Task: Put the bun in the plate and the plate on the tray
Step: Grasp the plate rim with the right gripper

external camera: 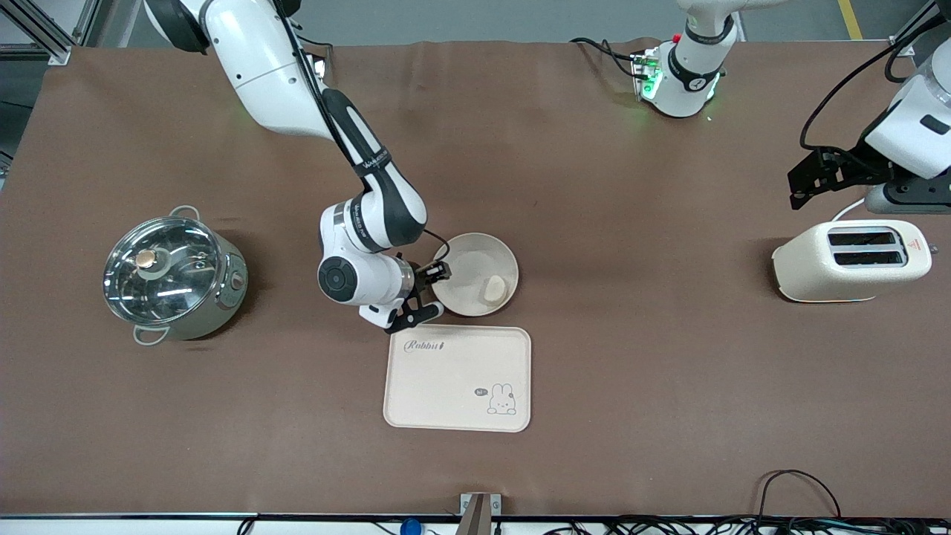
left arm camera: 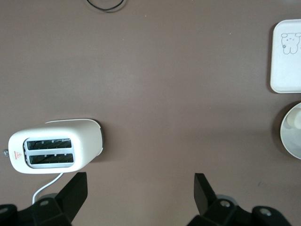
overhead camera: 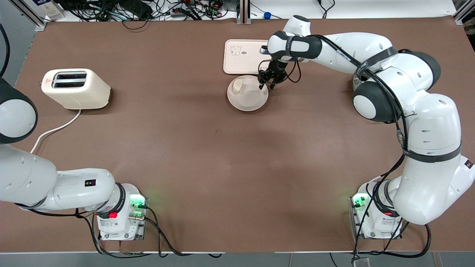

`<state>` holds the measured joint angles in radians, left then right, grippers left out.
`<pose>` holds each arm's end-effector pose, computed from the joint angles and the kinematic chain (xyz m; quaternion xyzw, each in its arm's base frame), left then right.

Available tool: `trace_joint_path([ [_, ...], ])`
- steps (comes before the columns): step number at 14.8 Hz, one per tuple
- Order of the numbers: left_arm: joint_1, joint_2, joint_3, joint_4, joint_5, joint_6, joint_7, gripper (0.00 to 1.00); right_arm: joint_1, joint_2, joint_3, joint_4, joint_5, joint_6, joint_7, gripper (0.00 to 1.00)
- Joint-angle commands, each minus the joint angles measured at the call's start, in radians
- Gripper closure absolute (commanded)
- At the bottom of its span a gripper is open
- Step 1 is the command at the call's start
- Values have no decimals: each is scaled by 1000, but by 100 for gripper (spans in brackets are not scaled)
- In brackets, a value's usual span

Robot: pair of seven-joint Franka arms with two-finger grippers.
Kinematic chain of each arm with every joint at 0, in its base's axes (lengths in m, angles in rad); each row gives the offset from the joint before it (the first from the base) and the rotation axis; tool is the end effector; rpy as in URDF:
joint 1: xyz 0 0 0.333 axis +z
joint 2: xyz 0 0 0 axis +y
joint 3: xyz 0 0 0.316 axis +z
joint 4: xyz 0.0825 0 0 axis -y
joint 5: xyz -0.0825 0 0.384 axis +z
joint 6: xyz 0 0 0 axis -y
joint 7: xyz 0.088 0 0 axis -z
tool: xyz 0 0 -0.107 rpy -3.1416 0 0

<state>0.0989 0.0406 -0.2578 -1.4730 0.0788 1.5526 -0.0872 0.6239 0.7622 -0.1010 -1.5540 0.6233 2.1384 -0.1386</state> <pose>0.5603 -0.0777 0.6472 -0.9986 0.0341 -0.0242 0.0315 0.5797 0.3737 0.1902 -0.9639 -0.1446 0.1181 0.1898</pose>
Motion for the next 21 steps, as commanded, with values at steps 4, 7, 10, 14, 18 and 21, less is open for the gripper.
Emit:
trace_joint_path([
  [4,-114,-33,115,-1,-71,-19,4,0,2,28,-2,22,33,8,4,66],
  [7,-165,-21,161,5,-70,-19,-6,0,2,28,-2,22,33,6,4,93],
  [10,-157,-10,166,11,-77,-17,-15,0,-4,19,-2,22,33,-6,7,98],
  [14,-153,-2,169,13,-77,-16,11,0,-22,-21,-2,57,35,-56,98,100],
  [18,-148,-4,172,13,-77,-16,37,0,-64,-17,-2,201,33,-115,264,99],
  [21,-140,-4,172,13,-73,-16,38,0,-87,11,-6,297,32,-80,332,100],
])
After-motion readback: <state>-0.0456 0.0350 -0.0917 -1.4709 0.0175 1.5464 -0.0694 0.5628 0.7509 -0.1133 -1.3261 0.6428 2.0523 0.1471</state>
